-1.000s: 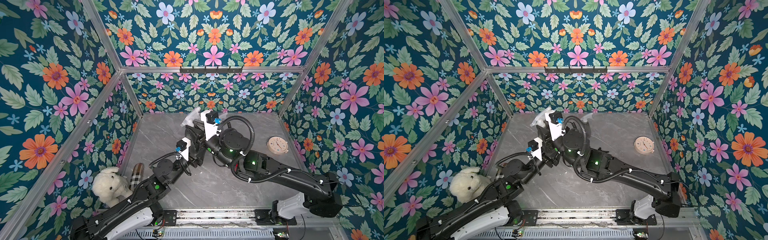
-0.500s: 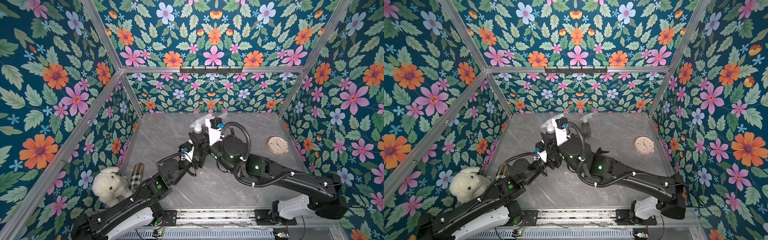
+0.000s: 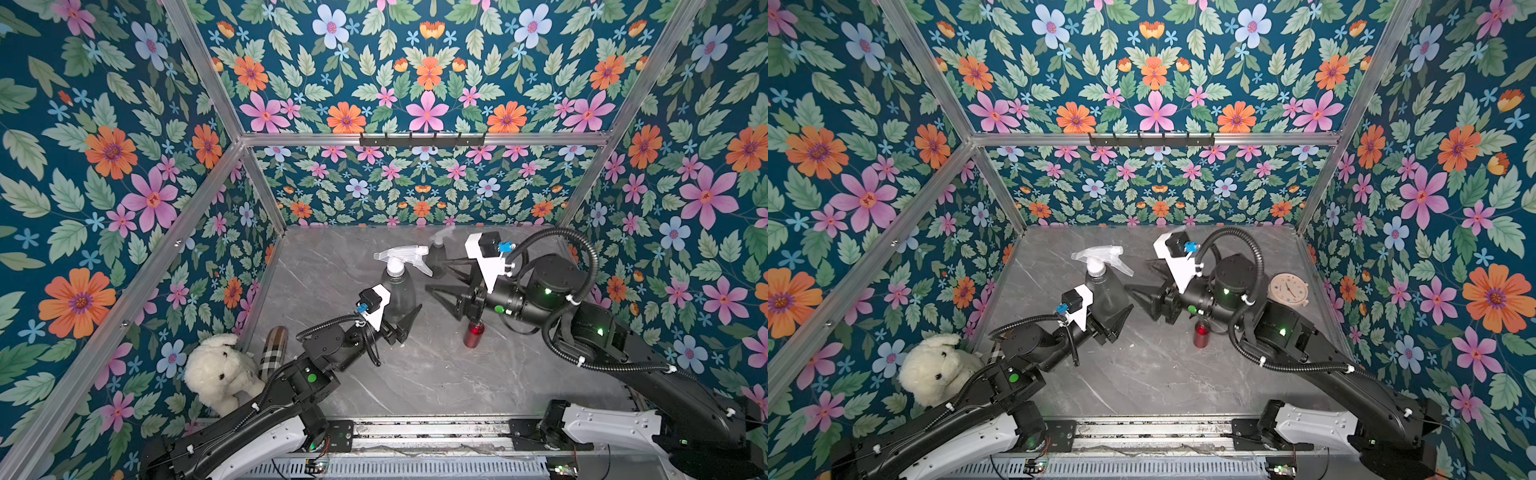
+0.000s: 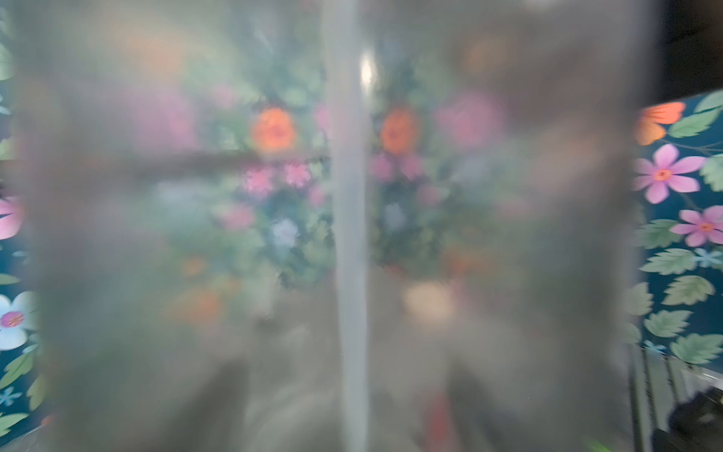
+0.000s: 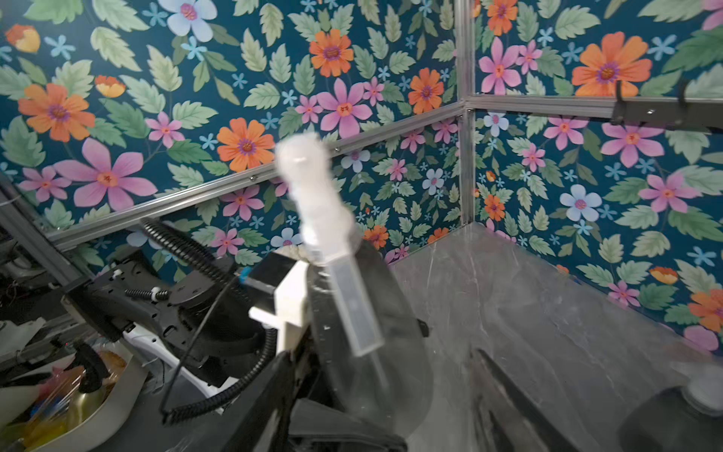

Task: Attach spray nozzles to spray bottles
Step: Screw the spray nozzle on the spray bottle.

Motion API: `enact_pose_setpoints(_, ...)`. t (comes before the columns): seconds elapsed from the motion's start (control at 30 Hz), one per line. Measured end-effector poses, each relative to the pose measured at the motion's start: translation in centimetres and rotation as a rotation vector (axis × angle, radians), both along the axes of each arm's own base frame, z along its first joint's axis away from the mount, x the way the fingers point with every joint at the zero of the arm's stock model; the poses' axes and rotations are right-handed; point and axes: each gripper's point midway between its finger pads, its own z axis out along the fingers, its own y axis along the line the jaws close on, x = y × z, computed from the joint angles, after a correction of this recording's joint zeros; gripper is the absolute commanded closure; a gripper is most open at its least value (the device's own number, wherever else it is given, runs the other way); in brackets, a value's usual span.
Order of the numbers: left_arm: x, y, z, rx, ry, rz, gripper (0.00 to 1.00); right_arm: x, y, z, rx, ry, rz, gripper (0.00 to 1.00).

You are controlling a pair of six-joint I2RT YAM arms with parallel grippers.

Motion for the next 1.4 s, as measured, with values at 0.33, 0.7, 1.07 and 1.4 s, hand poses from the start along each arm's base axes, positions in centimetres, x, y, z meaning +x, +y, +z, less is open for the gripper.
enact_pose_setpoints(0.33,-1.1,-0.7,-0.4,0.018,0.005,-0.078,1.00,1.9,1.5,1.7,0.000,-0.010,0.033,0.32)
enact_pose_setpoints(0.7,-1.4,-0.7,-0.2,0.013,-0.002,-0.088,1.00,0.0,-2.3,3.3,-0.002,-0.116,-0.035,0.34)
enact_pose_setpoints(1.07,-2.6,-1.8,-0.6,0.038,-0.002,-0.181,1.00,3.3,0.7,2.9,-0.134,-0.128,-0.045,0.34)
enact_pose_setpoints(1.4,-1.4,-1.8,-1.1,0.056,0.021,-0.128,1.00,-3.0,3.4,1.5,-0.149,-0.132,0.177,0.30)
